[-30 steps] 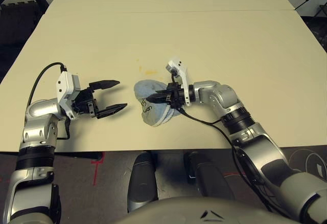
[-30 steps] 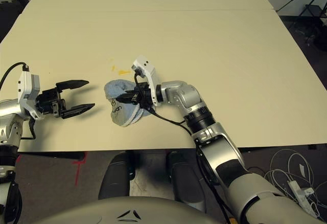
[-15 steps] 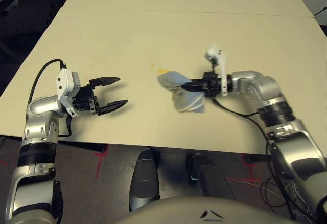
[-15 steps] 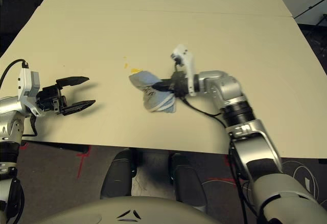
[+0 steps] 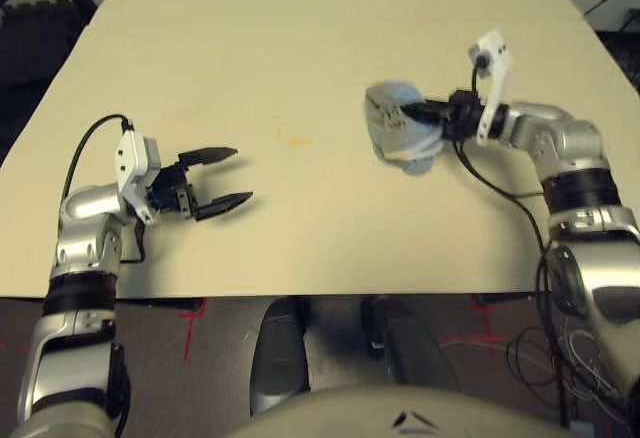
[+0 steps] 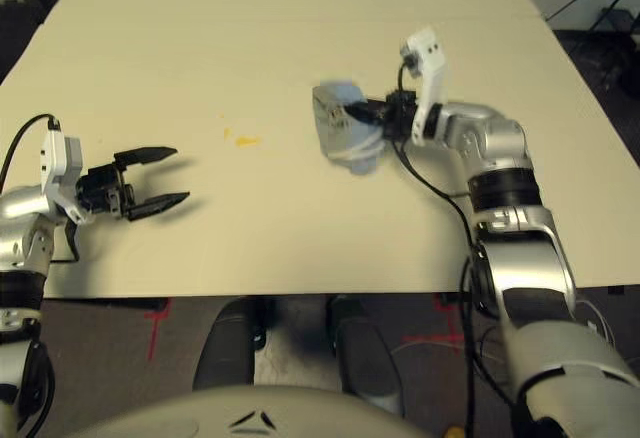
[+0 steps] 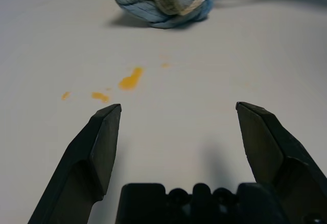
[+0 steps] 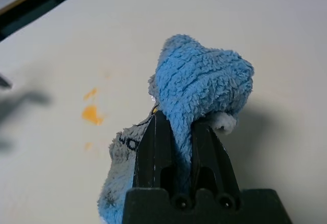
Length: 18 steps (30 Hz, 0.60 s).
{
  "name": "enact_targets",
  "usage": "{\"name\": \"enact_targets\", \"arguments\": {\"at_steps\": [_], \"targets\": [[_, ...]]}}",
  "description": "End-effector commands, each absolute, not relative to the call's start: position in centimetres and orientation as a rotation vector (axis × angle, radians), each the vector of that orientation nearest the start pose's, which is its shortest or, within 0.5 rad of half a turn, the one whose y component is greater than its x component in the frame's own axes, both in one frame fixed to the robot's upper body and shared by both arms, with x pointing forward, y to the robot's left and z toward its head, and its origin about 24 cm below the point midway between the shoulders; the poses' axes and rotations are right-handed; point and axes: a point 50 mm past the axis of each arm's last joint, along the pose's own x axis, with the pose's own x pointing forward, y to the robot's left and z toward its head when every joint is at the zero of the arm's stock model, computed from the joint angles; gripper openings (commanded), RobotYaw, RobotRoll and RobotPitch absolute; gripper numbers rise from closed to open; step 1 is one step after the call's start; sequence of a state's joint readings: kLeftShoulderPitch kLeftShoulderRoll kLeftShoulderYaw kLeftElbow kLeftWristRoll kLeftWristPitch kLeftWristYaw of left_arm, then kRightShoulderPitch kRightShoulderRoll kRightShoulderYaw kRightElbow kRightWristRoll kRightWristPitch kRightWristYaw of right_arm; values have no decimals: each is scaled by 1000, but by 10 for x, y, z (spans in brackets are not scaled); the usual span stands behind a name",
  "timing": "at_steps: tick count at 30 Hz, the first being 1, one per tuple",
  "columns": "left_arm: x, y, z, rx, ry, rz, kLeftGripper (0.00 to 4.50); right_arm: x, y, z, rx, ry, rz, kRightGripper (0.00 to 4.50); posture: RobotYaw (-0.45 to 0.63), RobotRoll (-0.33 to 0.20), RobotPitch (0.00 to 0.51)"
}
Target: Wipe the water off the table with a rag.
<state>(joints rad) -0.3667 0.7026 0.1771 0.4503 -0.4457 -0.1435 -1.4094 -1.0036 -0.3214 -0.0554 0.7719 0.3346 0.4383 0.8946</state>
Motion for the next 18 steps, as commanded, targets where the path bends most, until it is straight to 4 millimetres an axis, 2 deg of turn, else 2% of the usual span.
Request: {"name": "enact_targets", "arguments": {"at_steps": [1, 7, 18], "targets": [[276, 285, 126, 301, -29, -1080, 4500, 398, -126, 178, 149, 130, 916, 111, 212, 0, 180], [274, 294, 128, 310, -20, -1020, 4500, 403, -90, 161, 89, 240, 951, 111, 241, 0, 183], [272, 305, 127, 328, -23, -946, 4500, 392, -53, 134, 16, 361, 1034, 110, 284, 0, 186]]}}
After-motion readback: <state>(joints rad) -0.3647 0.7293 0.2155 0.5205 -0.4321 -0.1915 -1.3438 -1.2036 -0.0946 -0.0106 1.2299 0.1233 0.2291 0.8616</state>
